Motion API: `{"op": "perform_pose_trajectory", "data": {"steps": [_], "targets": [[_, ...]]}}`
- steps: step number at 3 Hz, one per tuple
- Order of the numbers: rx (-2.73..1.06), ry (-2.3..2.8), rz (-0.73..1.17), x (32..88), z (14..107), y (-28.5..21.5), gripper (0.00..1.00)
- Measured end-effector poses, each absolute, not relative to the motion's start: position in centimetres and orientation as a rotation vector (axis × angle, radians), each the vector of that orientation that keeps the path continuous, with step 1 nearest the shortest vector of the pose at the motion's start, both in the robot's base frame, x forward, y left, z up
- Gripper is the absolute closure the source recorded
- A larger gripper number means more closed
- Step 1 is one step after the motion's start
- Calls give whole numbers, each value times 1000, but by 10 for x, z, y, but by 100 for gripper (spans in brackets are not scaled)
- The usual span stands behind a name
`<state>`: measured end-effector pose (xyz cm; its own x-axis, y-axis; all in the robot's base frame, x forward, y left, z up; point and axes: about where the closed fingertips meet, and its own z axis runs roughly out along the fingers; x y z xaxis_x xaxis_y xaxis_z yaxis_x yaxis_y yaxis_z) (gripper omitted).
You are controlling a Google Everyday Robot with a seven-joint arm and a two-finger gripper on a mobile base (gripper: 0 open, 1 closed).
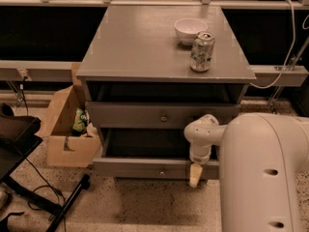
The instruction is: Open middle drawer
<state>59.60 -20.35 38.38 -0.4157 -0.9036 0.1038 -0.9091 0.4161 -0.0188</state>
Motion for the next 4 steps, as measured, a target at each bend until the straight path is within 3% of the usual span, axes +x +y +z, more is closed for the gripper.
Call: {"op": "perform_pose_trajectory", "data": {"steps": [1,2,4], "targets": [[1640,-2560,75,581,382,-203,18],[1595,-2630,-13,533,416,-183,51],[1420,-2669,46,417,488,-173,96]]}}
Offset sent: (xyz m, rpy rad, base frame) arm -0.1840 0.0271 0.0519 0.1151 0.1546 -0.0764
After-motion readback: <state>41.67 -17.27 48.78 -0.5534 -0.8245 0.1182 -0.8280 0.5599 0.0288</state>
